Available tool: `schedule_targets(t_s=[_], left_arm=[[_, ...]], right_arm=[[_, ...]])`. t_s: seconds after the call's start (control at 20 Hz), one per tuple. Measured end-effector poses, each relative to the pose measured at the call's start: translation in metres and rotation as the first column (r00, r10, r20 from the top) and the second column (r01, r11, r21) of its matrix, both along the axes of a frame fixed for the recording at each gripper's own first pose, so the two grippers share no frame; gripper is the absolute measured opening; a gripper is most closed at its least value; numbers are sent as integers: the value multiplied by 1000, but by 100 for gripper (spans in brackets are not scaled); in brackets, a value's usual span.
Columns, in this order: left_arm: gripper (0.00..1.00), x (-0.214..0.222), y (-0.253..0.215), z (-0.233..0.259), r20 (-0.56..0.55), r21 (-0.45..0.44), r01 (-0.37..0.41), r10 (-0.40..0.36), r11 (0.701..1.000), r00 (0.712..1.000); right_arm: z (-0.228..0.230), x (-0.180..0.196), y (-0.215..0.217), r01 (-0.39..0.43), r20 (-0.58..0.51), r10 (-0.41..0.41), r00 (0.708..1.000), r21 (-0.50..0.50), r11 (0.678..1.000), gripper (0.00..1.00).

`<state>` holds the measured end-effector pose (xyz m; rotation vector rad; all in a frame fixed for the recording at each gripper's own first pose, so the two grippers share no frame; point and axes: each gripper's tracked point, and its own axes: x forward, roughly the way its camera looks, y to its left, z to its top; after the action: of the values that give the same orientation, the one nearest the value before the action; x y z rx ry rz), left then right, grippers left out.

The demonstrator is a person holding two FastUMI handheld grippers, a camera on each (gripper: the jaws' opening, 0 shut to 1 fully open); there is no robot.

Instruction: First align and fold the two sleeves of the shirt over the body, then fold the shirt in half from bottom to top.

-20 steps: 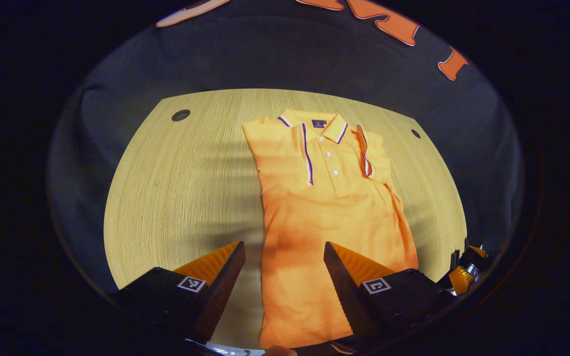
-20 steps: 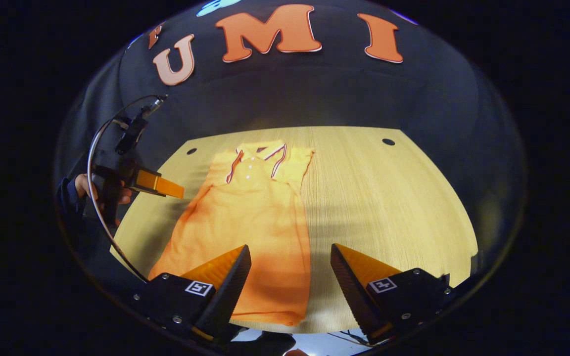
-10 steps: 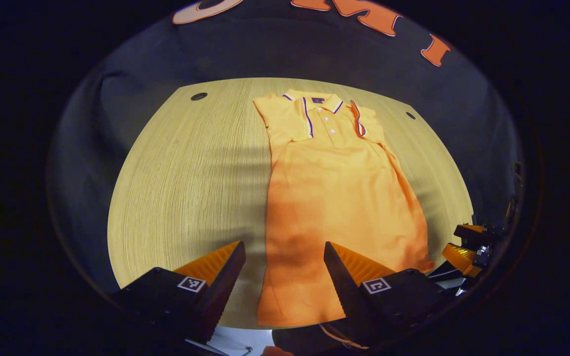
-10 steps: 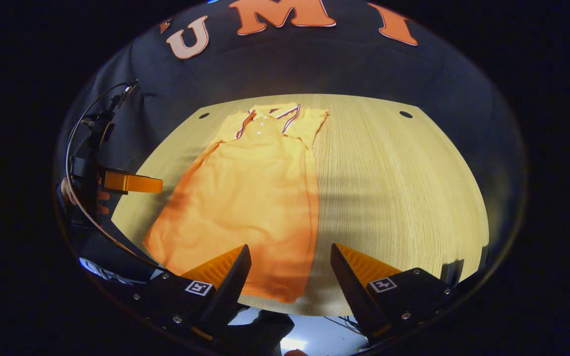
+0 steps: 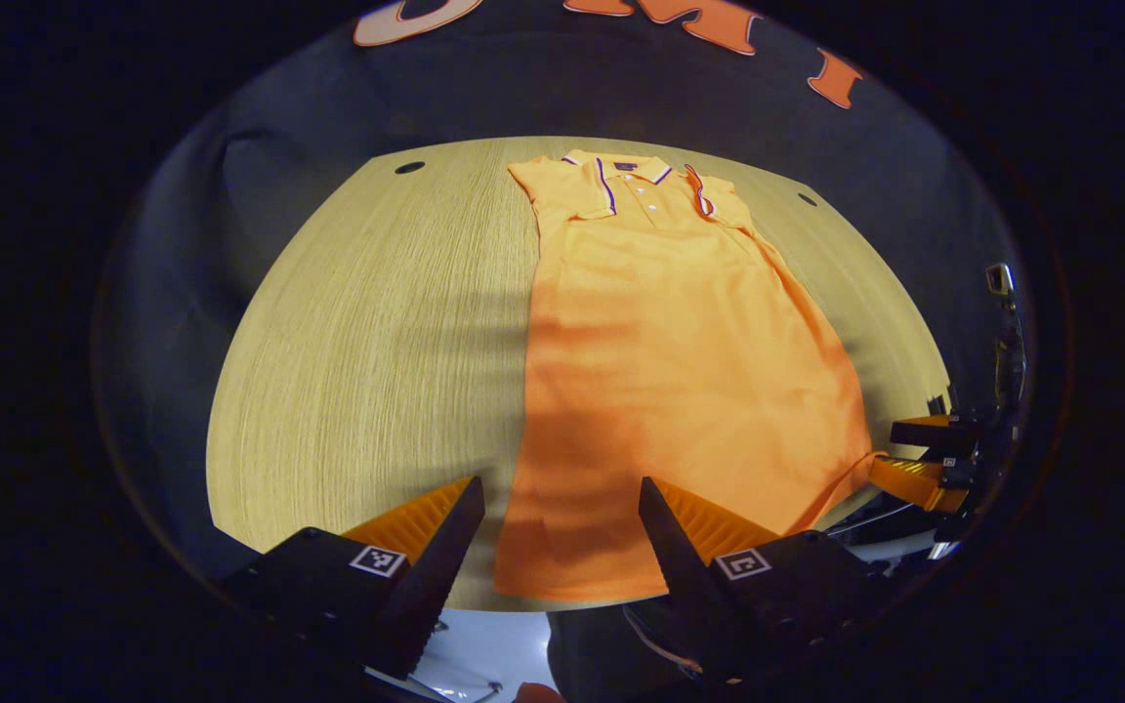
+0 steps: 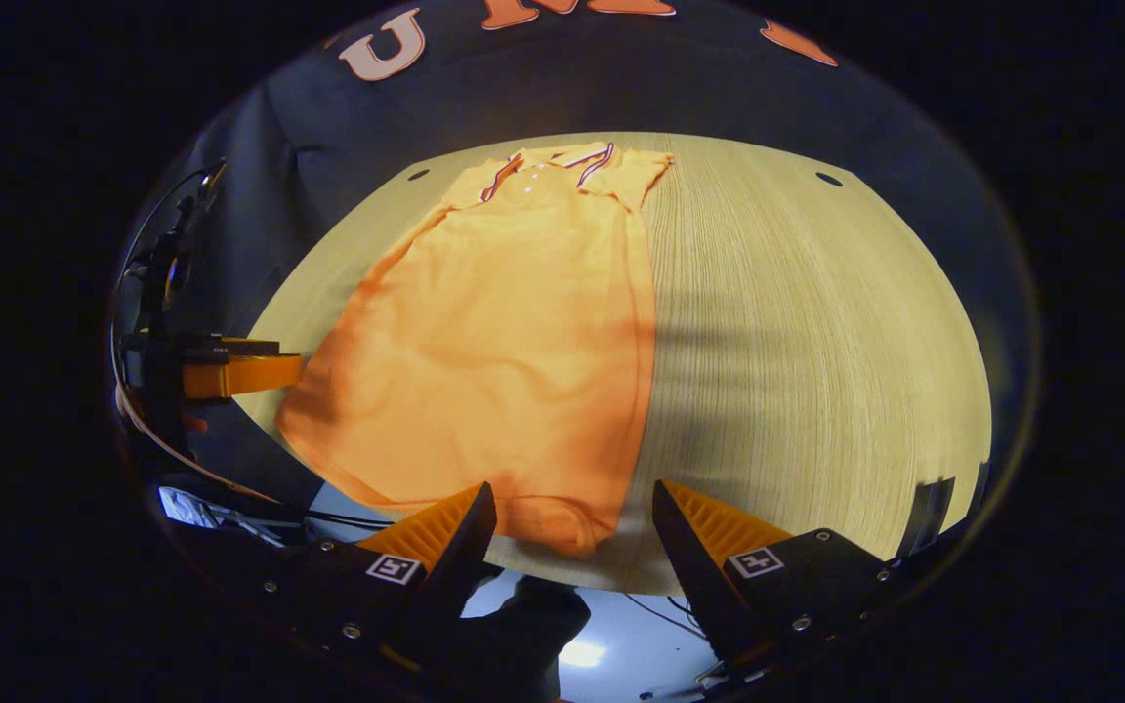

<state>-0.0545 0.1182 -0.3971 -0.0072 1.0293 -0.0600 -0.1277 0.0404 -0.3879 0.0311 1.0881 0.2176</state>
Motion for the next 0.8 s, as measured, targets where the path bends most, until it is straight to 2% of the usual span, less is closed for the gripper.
schedule_targets(t_s=[0.1, 0.25, 0.4, 0.5, 0.65, 0.75, 0.8], left_arm=[[99, -11, 2, -7, 15, 1, -5, 5, 1000, 1000], [99, -32, 6, -26, -26, -15, -33, 32, 999, 999], [99, -40, 11, -39, -24, 3, -29, 29, 1000, 999], [99, -35, 9, -37, 66, 17, 7, -8, 1000, 998], [99, -29, -7, -40, 207, 22, 81, -84, 996, 975], [98, -26, -18, -40, 244, 12, 73, -74, 997, 967], [91, -23, -24, -39, 250, 16, 80, -82, 997, 965]], right_arm=[[-5, -4, 2, -9, -2, 9, 1000, 1, 1000, 98], [-12, -10, 3, -20, 2, 20, 1000, -8, 1000, 98], [-12, -8, 3, -40, 43, 42, 998, -38, 998, 97], [-15, -8, 1, -85, 84, 91, 992, -75, 994, 94], [-18, -6, -1, -95, 141, 111, 984, -115, 989, 79], [-17, -4, 3, -89, 150, 104, 983, -106, 990, 75], [-19, -3, 3, -80, 149, 95, 984, -106, 991, 63]])
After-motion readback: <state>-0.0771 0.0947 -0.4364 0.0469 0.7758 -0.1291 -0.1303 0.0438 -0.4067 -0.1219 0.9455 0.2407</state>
